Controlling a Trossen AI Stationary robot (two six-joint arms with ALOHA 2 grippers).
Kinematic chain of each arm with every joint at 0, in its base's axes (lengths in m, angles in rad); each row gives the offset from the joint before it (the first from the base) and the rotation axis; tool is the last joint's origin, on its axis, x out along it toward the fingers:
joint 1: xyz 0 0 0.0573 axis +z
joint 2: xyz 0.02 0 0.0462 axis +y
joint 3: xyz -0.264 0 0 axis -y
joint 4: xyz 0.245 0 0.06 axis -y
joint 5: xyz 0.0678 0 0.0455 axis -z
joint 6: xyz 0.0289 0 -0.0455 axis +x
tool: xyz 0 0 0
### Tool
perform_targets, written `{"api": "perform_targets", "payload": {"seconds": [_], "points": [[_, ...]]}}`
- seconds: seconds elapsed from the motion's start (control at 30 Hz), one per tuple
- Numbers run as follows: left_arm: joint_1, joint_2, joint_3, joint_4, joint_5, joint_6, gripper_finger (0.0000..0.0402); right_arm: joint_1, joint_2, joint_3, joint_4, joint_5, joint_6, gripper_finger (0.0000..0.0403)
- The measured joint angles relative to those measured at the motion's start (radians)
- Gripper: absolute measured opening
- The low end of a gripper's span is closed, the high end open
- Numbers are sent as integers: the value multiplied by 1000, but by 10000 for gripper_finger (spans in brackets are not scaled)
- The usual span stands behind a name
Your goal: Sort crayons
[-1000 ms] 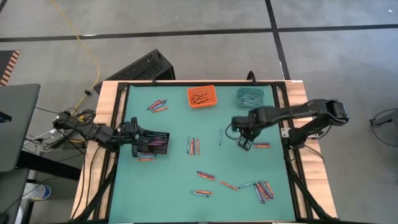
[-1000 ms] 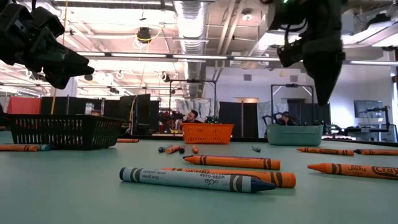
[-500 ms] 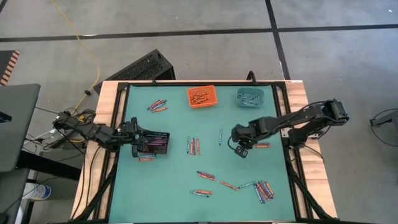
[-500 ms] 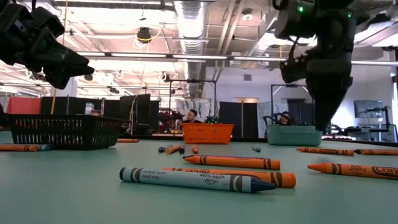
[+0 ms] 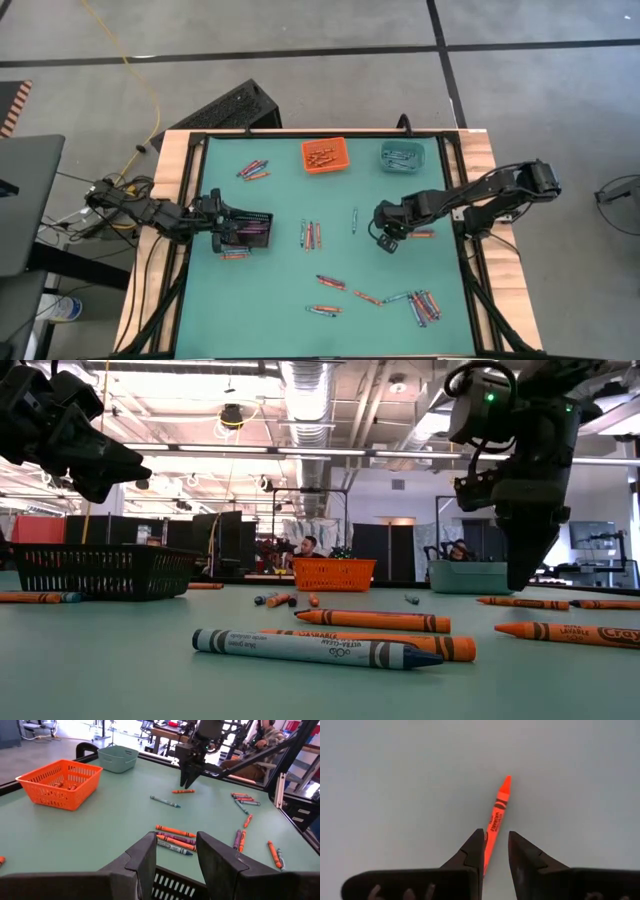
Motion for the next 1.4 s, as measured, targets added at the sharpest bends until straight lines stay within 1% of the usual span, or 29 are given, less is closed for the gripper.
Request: {"api": "perform_targets", "payload": {"seconds": [0.27,0.43,0.6,0.67,0.73,0.8,0.9,1.03,1.13,1.23,1.3,1.4], "points": [[0,0,0,0,0,0,128,0,0,-46,52,1,6,82],[0,0,0,0,0,0,128,2,0,-77,131,2,-7,82],[0,0,0,0,0,0,128,2,13,-95,134,8,-16,80],[0,0,0,0,0,0,128,3,40,-95,133,12,-27,72],[0,0,0,0,0,0,128,7,68,-91,137,17,-82,59],[0,0,0,0,0,0,128,12,90,-83,134,41,-138,42],[0,0,0,0,0,0,128,24,100,-65,125,63,-151,12],[0,0,0,0,0,0,128,38,73,-17,92,77,-182,7],[0,0,0,0,0,0,128,33,50,55,85,89,-262,5],[0,0,0,0,0,0,128,5,33,144,96,90,-379,2],[0,0,0,0,0,0,128,-28,36,199,104,89,-502,2],[0,0,0,0,0,0,128,-103,41,281,189,89,-724,1]]}}
